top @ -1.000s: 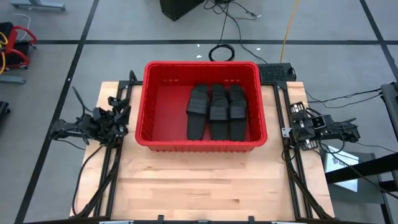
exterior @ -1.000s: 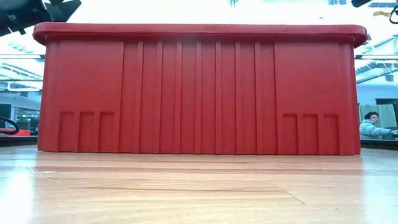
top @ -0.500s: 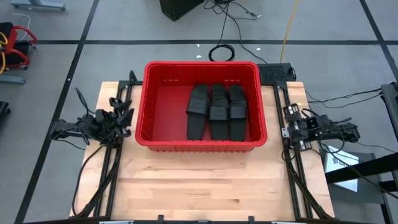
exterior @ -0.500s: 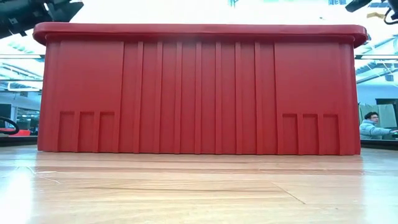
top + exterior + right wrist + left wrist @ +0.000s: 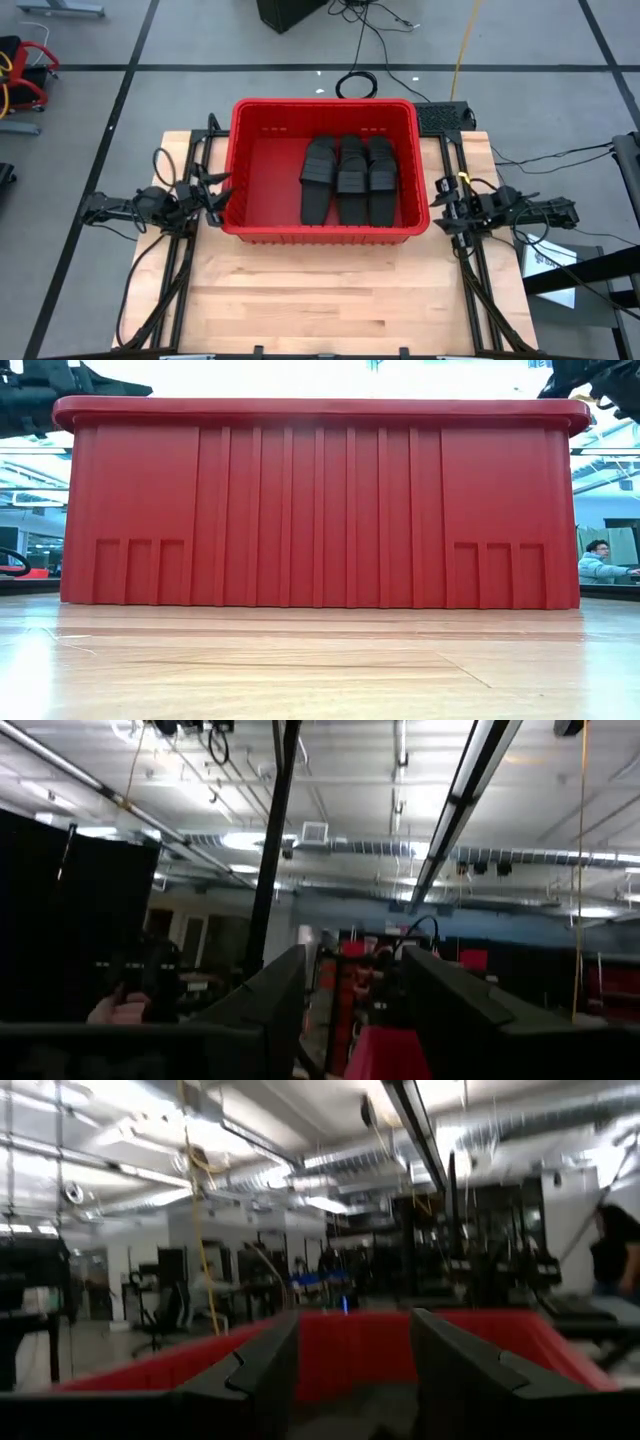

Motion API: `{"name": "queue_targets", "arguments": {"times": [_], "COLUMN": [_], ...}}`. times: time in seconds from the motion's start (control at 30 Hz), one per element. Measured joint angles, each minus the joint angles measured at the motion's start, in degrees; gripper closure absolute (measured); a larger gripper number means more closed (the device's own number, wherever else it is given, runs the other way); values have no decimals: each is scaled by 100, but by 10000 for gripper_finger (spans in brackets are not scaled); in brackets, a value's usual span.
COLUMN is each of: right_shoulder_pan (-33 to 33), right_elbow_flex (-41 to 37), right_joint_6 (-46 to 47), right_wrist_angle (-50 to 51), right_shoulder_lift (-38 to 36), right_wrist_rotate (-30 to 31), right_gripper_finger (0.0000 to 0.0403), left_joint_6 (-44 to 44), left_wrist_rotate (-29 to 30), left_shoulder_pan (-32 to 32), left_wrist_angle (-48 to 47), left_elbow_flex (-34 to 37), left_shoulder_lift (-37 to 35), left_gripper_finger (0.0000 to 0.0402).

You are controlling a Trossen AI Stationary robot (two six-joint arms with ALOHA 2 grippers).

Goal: Pick and place slides into bin
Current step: Return to Home Position

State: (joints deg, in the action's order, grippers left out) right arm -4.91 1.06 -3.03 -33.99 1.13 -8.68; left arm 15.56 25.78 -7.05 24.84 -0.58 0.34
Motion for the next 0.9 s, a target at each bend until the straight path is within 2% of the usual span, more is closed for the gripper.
{"name": "queue_targets", "arguments": {"times": [0.13, 0.4, 0.73, 0.9], "right_shoulder_pan": [0, 0, -2, -2], "right_elbow_flex": [0, 0, -7, -7], "right_joint_6": [-45, 405, 107, 60], "right_wrist_angle": [618, 1632, 1585, 1573], "right_shoulder_lift": [2, 1, 4, 4], "right_wrist_rotate": [71, 1325, 1318, 1318], "right_gripper_finger": [248, 248, 248, 248], "left_joint_6": [-224, -672, -655, -669], "left_wrist_rotate": [14, 61, 20, 20], "left_shoulder_pan": [0, 1, 0, 0], "left_wrist_angle": [-590, -980, -215, -173], "left_elbow_flex": [-26, -34, 4, 4], "left_shoulder_lift": [-4, -7, 6, 4], "left_gripper_finger": [206, 206, 206, 206]}}
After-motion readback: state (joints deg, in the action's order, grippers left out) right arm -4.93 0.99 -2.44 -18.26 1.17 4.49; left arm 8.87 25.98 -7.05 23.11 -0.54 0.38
